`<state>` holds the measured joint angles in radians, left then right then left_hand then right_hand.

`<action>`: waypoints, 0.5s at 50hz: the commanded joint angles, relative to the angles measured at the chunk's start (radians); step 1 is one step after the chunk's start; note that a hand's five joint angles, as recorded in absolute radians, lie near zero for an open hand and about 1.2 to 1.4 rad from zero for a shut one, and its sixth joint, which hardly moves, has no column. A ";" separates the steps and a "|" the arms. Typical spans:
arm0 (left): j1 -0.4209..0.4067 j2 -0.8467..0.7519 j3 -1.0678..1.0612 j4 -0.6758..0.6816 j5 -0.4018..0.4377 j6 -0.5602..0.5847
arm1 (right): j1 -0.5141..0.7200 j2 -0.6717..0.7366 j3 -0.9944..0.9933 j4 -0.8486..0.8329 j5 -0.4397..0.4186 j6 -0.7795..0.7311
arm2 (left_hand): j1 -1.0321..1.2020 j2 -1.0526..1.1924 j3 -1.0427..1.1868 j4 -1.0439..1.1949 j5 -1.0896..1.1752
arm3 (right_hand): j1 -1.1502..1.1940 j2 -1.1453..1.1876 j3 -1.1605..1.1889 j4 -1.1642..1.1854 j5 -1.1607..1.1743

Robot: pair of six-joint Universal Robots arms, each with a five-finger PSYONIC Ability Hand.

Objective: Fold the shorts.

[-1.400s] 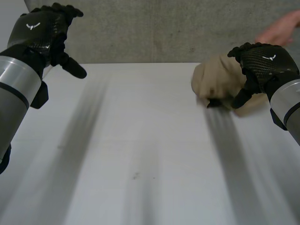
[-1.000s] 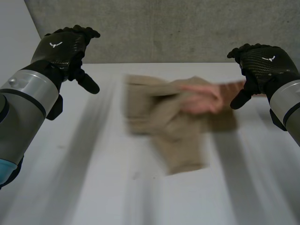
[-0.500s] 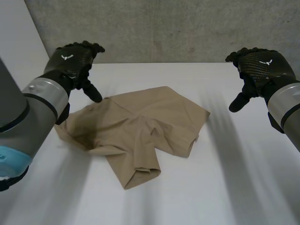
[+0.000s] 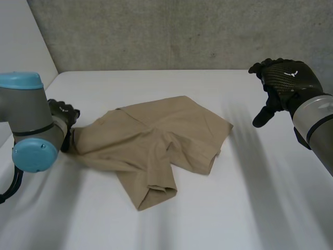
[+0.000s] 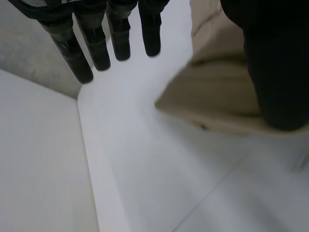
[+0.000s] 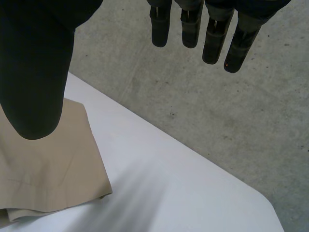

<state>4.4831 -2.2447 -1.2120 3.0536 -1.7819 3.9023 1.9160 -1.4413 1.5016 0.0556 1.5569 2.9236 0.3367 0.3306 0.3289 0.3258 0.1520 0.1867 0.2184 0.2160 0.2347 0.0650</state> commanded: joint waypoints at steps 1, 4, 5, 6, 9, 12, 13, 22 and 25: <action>0.013 -0.024 0.014 0.004 -0.002 0.028 | 0.000 0.010 0.002 -0.010 0.000 -0.001 | 0.738 0.744 0.746 0.749 0.748 | -0.012 -0.044 -0.042 -0.060 -0.065; 0.013 -0.015 0.048 0.020 -0.001 0.023 | -0.002 0.015 0.000 -0.010 -0.001 -0.001 | 1.060 1.066 1.067 1.070 1.070 | -0.012 -0.044 -0.042 -0.060 -0.065; 0.013 -0.012 0.064 0.030 -0.004 0.022 | -0.003 0.015 -0.003 -0.010 0.000 -0.001 | 1.060 1.066 1.067 1.070 1.070 | -0.012 -0.044 -0.042 -0.060 -0.065; 0.008 -0.004 0.102 0.062 -0.019 0.019 | -0.003 0.013 -0.003 -0.010 0.000 -0.001 | 1.060 1.066 1.067 1.070 1.070 | -0.012 -0.044 -0.042 -0.060 -0.065; -0.002 0.031 0.150 0.140 -0.063 0.008 | -0.006 0.013 -0.011 -0.010 0.000 -0.001 | 1.060 1.066 1.067 1.070 1.070 | -0.012 -0.044 -0.042 -0.060 -0.065; -0.031 0.126 0.186 0.299 -0.119 -0.017 | -0.011 0.010 -0.014 -0.011 0.000 -0.004 | 1.060 1.066 1.067 1.070 1.070 | -0.012 -0.044 -0.042 -0.060 -0.065; -0.044 0.155 0.189 0.345 -0.125 -0.026 | -0.011 0.006 -0.015 -0.011 0.002 -0.011 | 1.060 1.066 1.067 1.070 1.070 | -0.012 -0.044 -0.042 -0.060 -0.065; -0.299 0.286 0.196 0.616 -0.103 -0.043 | -0.015 -0.013 -0.034 -0.008 0.009 -0.035 | 1.060 1.066 1.067 1.070 1.070 | -0.012 -0.044 -0.042 -0.060 -0.065; -0.425 0.275 0.180 0.616 -0.068 -0.044 | -0.029 -0.014 -0.046 -0.010 0.009 -0.034 | 1.060 1.066 1.067 1.070 1.070 | -0.012 -0.044 -0.042 -0.060 -0.065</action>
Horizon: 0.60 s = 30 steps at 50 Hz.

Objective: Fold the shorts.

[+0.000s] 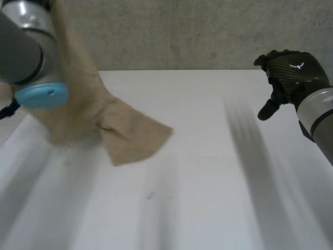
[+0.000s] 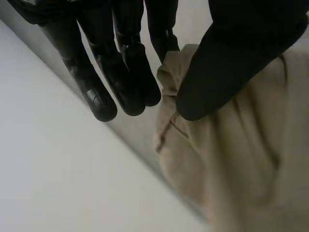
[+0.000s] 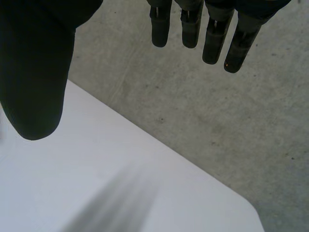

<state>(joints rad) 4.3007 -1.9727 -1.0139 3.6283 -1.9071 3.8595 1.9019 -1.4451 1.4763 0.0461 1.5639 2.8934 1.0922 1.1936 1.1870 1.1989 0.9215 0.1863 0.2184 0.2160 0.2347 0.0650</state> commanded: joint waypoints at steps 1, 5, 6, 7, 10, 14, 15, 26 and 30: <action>-0.272 -0.008 -0.023 0.039 0.062 -0.003 | -0.023 -0.011 -0.022 0.000 0.004 -0.003 | 0.304 0.203 0.209 0.197 0.300 | -0.012 -0.044 -0.042 -0.060 -0.065; -0.386 -0.090 -0.083 0.039 0.065 0.000 | -0.070 -0.018 -0.027 0.001 0.002 0.000 | 0.304 0.203 0.209 0.197 0.300 | -0.012 -0.044 -0.042 -0.060 -0.065; -0.403 -0.107 -0.097 0.039 0.065 -0.001 | -0.076 -0.020 -0.027 0.001 0.001 0.000 | 0.304 0.203 0.209 0.197 0.300 | -0.012 -0.044 -0.042 -0.060 -0.065; -0.423 -0.127 -0.110 0.039 0.065 -0.001 | -0.086 -0.023 -0.028 0.001 0.001 0.000 | 0.304 0.203 0.209 0.197 0.300 | -0.012 -0.044 -0.042 -0.060 -0.065; -0.493 -0.196 -0.170 0.036 0.056 -0.005 | -0.095 -0.024 -0.028 0.000 -0.001 0.000 | 0.170 0.068 0.075 0.063 0.166 | -0.012 -0.044 -0.042 -0.060 -0.065; -0.584 -0.273 -0.248 0.023 0.053 -0.005 | -0.112 -0.023 -0.030 0.000 -0.002 0.000 | -0.152 -0.254 -0.247 -0.259 -0.156 | -0.012 -0.044 -0.042 -0.060 -0.065; -0.598 -0.285 -0.265 0.020 0.053 -0.005 | -0.116 -0.024 -0.031 0.000 -0.002 0.000 | -0.284 -0.386 -0.379 -0.391 -0.288 | -0.012 -0.044 -0.042 -0.060 -0.065; -0.650 -0.193 -0.353 -0.025 0.011 0.002 | -0.112 -0.001 -0.030 -0.031 -0.013 -0.005 | -0.849 -0.951 -0.944 -0.956 -0.853 | -0.012 -0.044 -0.042 -0.060 -0.065; -0.524 -0.121 -0.353 -0.040 -0.020 0.002 | -0.104 0.035 -0.025 -0.019 -0.067 -0.019 | -0.835 -0.936 -0.929 -0.941 -0.839 | -0.012 -0.044 -0.042 -0.060 -0.065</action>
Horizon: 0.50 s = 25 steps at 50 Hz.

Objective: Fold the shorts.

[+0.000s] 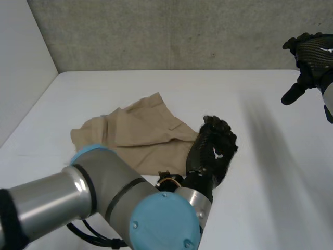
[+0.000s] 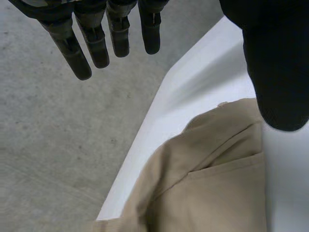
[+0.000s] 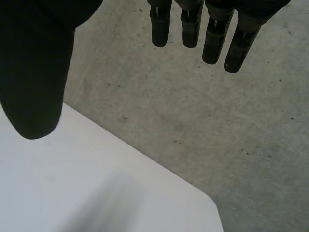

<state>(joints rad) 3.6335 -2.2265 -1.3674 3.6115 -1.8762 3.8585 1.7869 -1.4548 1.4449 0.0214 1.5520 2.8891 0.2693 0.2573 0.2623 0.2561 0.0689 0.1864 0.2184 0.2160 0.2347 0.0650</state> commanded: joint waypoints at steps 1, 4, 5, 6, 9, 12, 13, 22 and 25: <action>0.167 0.145 0.001 -0.030 -0.050 0.003 | 0.011 0.054 0.014 0.012 -0.096 -0.039 | -0.012 0.000 -0.005 0.001 0.014 | -0.012 -0.044 -0.042 -0.060 -0.065; 0.244 0.197 -0.006 -0.060 -0.052 -0.007 | 0.012 0.065 0.028 0.020 -0.159 -0.099 | 0.009 0.021 0.016 0.022 0.035 | -0.012 -0.044 -0.042 -0.060 -0.065; 0.276 0.217 -0.009 -0.086 -0.050 -0.008 | 0.012 0.077 0.041 0.020 -0.193 -0.144 | 0.015 0.027 0.022 0.028 0.041 | -0.012 -0.044 -0.042 -0.060 -0.065; 0.292 0.221 -0.012 -0.105 -0.050 -0.011 | 0.014 0.085 0.051 0.020 -0.210 -0.165 | 0.012 0.024 0.019 0.025 0.038 | -0.012 -0.044 -0.042 -0.060 -0.065; 0.356 0.234 -0.027 -0.183 -0.049 -0.037 | 0.023 0.108 0.089 0.020 -0.268 -0.237 | 0.015 0.027 0.022 0.028 0.041 | -0.012 -0.044 -0.042 -0.060 -0.065; 0.396 0.229 -0.035 -0.261 -0.047 -0.088 | 0.057 0.142 0.101 0.017 -0.285 -0.266 | 0.018 0.030 0.025 0.031 0.043 | -0.012 -0.044 -0.042 -0.060 -0.065; 0.402 0.228 -0.038 -0.281 -0.046 -0.106 | 0.072 0.174 0.101 0.015 -0.286 -0.266 | 0.018 0.030 0.025 0.031 0.043 | -0.012 -0.044 -0.042 -0.060 -0.065; 0.430 0.136 -0.018 -0.392 0.071 -0.301 | 0.104 0.312 0.081 0.014 -0.285 -0.197 | 0.076 0.088 0.083 0.089 0.102 | -0.012 -0.044 -0.042 -0.060 -0.065; 0.436 0.059 0.056 -0.396 0.077 -0.303 | 0.106 0.346 0.087 0.006 -0.289 -0.139 | 0.126 0.138 0.133 0.139 0.152 | 0.019 -0.013 -0.011 -0.029 -0.034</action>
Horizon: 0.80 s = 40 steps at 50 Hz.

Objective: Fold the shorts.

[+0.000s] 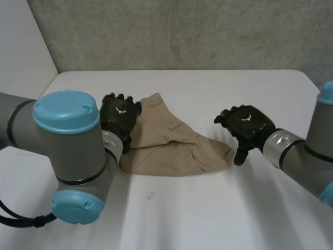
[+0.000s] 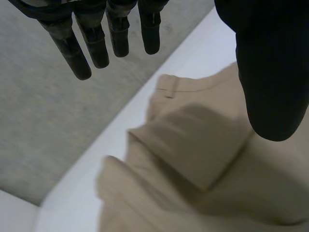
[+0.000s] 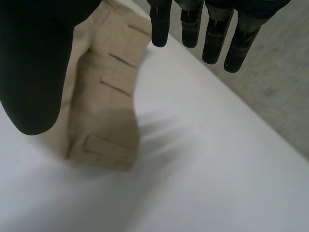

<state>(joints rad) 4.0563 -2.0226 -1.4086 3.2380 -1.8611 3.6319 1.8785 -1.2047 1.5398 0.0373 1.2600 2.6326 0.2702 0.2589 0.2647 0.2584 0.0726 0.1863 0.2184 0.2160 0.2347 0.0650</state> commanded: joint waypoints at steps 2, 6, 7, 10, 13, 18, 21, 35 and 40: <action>0.013 -0.162 0.114 -0.024 0.062 -0.075 | 0.016 0.105 -0.003 -0.016 0.002 0.122 | 0.140 0.151 0.145 0.152 0.163 | 0.022 -0.010 -0.008 -0.026 -0.031; 0.020 -0.220 0.158 -0.021 0.063 -0.073 | 0.017 0.125 0.002 -0.048 0.002 0.121 | 0.175 0.187 0.181 0.187 0.198 | 0.054 0.022 0.024 0.006 0.001; 0.024 -0.229 0.166 -0.023 0.063 -0.073 | 0.017 0.128 0.003 -0.059 0.002 0.119 | 0.181 0.192 0.187 0.193 0.204 | 0.060 0.028 0.030 0.012 0.007; 0.047 -0.258 0.181 -0.021 0.062 -0.071 | 0.017 0.137 0.003 -0.065 0.001 0.119 | 0.257 0.268 0.263 0.269 0.280 | 0.089 0.057 0.060 0.041 0.036; 0.066 -0.271 0.189 -0.015 0.062 -0.073 | 0.017 0.162 -0.003 -0.068 0.001 0.119 | 0.451 0.462 0.456 0.462 0.474 | 0.139 0.107 0.110 0.091 0.086; 0.073 -0.277 0.200 0.029 0.063 -0.076 | 0.019 0.183 -0.004 -0.094 -0.002 0.124 | 0.862 0.873 0.867 0.873 0.885 | 0.239 0.207 0.209 0.190 0.186; 0.079 -0.275 0.198 0.049 0.065 -0.076 | 0.024 0.197 -0.004 -0.122 -0.002 0.133 | 1.000 1.011 1.006 1.012 1.023 | 0.315 0.283 0.286 0.267 0.262; 0.084 -0.203 0.177 0.042 0.103 -0.078 | 0.090 0.234 -0.009 -0.247 0.004 0.237 | 1.126 1.137 1.132 1.138 1.149 | 1.210 1.178 1.180 1.162 1.157; 0.081 -0.061 0.149 0.036 0.102 -0.081 | 0.082 0.182 -0.038 -0.237 0.031 0.245 | 1.126 1.137 1.132 1.138 1.149 | 1.210 1.178 1.180 1.162 1.157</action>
<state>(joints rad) 4.1426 -2.2226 -1.2348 3.2819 -1.7568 3.5532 1.9631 -0.9790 1.5292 -0.2046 1.2666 2.8583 1.1201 1.1957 1.1814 1.1983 0.9684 0.9765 1.1738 1.1748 1.1821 0.9699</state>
